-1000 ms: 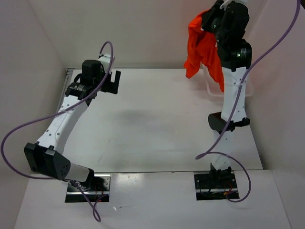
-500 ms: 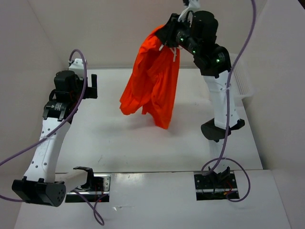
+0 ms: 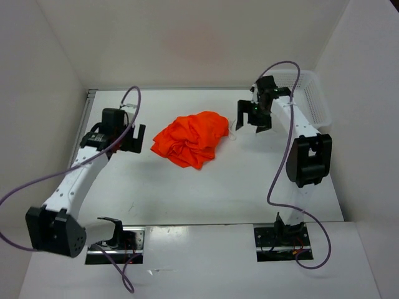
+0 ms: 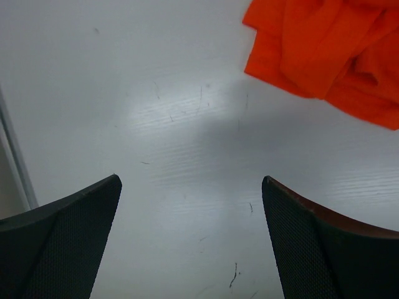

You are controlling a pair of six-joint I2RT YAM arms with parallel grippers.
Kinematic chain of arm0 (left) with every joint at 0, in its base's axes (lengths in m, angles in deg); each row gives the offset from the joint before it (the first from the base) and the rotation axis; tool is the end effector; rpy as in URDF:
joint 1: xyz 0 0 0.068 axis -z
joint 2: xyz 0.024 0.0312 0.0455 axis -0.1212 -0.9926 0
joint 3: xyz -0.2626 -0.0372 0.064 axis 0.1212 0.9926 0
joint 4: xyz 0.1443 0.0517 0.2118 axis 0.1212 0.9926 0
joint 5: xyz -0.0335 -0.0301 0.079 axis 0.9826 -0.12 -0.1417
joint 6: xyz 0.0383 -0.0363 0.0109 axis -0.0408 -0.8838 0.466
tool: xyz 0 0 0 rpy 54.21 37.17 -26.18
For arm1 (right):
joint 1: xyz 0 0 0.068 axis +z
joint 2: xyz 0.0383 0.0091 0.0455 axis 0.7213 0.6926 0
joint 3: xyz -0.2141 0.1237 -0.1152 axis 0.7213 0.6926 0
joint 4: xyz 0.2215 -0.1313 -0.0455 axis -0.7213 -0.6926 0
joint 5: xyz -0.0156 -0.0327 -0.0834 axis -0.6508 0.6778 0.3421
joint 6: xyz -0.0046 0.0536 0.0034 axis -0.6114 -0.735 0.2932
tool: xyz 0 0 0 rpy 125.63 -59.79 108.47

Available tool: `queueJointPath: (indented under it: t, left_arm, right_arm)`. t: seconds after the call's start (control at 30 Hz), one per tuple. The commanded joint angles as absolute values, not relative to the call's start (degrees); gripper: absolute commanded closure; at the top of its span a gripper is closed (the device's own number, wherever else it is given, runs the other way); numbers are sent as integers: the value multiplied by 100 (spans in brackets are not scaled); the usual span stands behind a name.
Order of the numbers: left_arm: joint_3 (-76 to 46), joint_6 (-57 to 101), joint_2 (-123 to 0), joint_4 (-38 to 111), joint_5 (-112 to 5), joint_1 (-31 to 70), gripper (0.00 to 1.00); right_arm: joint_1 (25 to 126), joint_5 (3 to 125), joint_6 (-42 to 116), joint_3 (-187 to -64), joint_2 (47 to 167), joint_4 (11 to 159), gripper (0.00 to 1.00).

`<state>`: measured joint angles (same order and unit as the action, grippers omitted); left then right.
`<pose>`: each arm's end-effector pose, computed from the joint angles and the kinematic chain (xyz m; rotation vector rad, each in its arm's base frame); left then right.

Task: Fold and stack the shorts
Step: Move the shorts to the center of the board

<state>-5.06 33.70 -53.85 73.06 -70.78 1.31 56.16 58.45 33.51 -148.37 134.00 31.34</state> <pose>0.2520 -0.0311 0.3245 0.0784 2.2593 0.0972 0.3934 0.0778 0.2840 -0.0677 2.7104 0.4212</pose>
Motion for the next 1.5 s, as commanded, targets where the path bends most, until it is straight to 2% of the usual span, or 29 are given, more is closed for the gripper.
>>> queueJointPath:
  t: [0.0, 0.13, 0.27, 0.33, 0.43, 0.47, 0.57, 0.67, 0.87, 1.0, 1.03, 1.1, 1.13, 1.17, 1.23, 1.27, 1.4, 1.47]
  left_arm:
    - [-687, 3386, -6285, 7964, -6949, 191, 0]
    - [-1381, 3386, -7156, 7887, -6562, 244, 0]
    - [-1900, 3386, -8035, 7701, -6184, 367, 1]
    - [-2033, 3386, -8386, 7571, -5938, 559, 1]
    - [-2251, 3386, -8738, 7176, -5875, 727, 3]
    - [-2331, 3386, -8835, 7069, -5875, 727, 3]
    - [-2690, 3386, -9345, 7007, -5744, 780, 4]
    - [-2744, 3386, -9741, 7007, -5866, 832, 5]
    - [-2384, 3386, -9794, 6875, -6271, 833, 6]
    - [-2446, 3386, -9978, 6945, -5595, 885, 19]
    - [-2498, 3386, -9979, 6945, -5594, 886, 27]
    - [-2498, 3386, -9979, 6998, -5384, 947, 37]
    - [-2498, 3386, -9979, 7050, -5322, 947, 43]
    - [-2498, 3386, -9979, 7051, -5269, 947, 57]
    - [-2420, 3386, -9979, 7051, -5269, 947, 69]
    - [-2367, 3386, -9979, 7051, -5321, 947, 80]
    - [-2367, 3386, -9873, 7051, -5689, 947, 100]
    - [-2367, 3386, -9734, 7051, -5796, 947, 100]
  right_arm:
    - [5714, 6636, 4228, -14970, 12581, 3319, 0]
    - [6310, 7023, 4467, -15674, 13116, 3214, 0]
    - [6576, 6420, 4178, -15553, 13364, 3486, 0]
    - [6681, 6094, 4107, -15027, 13145, 3714, 7]
    - [6909, 5697, 4107, -13815, 12180, 4372, 11]
    - [6971, 5644, 4107, -13220, 11925, 4670, 17]
    - [7103, 5845, 3415, -12766, 11588, 5997, 29]
    - [7104, 5846, 3070, -12652, 11921, 6728, 30]
    - [7156, 6215, 3202, -12379, 12291, 7027, 27]
    - [7208, 6004, 2999, -12440, 12686, 7257, 27]
    - [7209, 5943, 3052, -12492, 12800, 7257, 27]
    - [7209, 6083, 3052, -12493, 12871, 7257, 29]
    - [7209, 6188, 3052, -12441, 12871, 7309, 29]
    - [7209, 6189, 3052, -12440, 12941, 7310, 30]
    - [7209, 6189, 3052, -12388, 12942, 7380, 31]
    - [7209, 6111, 3052, -12318, 12994, 7380, 31]
    - [7261, 6109, 3052, -12072, 13056, 7634, 34]
    - [7314, 6110, 3104, -12019, 13187, 7801, 35]
